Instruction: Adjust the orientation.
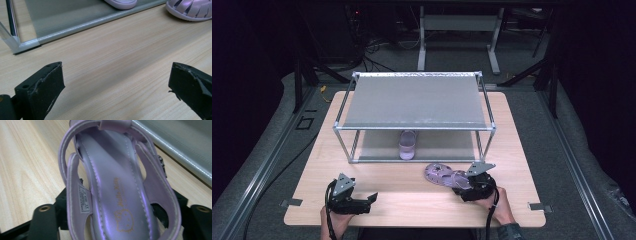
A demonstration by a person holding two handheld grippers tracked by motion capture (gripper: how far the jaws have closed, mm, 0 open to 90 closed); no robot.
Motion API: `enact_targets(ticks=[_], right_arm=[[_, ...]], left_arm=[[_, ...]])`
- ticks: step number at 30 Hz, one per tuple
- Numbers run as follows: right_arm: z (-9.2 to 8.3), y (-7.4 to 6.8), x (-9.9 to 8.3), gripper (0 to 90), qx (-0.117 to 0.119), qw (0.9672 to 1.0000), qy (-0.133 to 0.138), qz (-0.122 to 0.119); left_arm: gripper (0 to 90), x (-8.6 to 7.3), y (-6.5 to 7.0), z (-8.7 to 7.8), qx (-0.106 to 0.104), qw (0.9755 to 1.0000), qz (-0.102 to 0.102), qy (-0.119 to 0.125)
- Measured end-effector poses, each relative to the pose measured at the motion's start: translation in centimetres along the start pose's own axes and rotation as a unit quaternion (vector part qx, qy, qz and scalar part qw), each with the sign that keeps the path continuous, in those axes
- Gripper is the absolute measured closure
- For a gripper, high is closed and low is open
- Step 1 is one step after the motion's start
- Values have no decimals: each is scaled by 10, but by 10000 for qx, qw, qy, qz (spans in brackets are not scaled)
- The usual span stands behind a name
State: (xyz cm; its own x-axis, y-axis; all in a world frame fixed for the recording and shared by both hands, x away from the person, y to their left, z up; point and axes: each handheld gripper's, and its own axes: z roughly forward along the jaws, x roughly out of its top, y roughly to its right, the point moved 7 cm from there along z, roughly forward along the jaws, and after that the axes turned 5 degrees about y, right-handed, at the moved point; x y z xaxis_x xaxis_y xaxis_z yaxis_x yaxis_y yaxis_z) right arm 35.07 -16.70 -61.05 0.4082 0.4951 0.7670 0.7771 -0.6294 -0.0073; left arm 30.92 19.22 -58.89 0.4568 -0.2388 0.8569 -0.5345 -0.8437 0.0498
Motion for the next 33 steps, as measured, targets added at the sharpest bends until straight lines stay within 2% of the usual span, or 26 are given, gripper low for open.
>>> enact_targets(ticks=[1, 4, 13, 16, 18, 19, 27, 33], right_arm=[[-1, 1, 0, 351, -47, 10000, 22, -5], [-2, 1, 0, 355, -12, 9999, -112, -15], [3, 1, -1, 320, 31, 10000, 16, 1], [1, 1, -1, 353, -70, 10000, -14, -69], [1, 0, -1, 359, -61, 9999, 59, -65], [0, -1, -2, 361, -65, 9999, -2, -92], [0, -6, 0, 369, -247, 9995, 185, 9], [-11, -10, 1, 369, -400, 9987, 307, 95]], left_arm=[[0, 1, 0, 0, 3, 10000, 12, 8], [0, 3, 1, -2, 20, 10000, 81, 13], [0, 2, 2, -1, 6, 10000, 71, 13], [0, 3, 0, -3, 19, 10000, 76, 54], [0, 2, -1, -3, 34, 10000, 56, 56], [0, 2, -1, -3, 35, 10000, 61, 56], [0, 2, -1, -5, 42, 9999, 78, 75], [0, 2, -2, -7, 58, 9999, 42, 124]])
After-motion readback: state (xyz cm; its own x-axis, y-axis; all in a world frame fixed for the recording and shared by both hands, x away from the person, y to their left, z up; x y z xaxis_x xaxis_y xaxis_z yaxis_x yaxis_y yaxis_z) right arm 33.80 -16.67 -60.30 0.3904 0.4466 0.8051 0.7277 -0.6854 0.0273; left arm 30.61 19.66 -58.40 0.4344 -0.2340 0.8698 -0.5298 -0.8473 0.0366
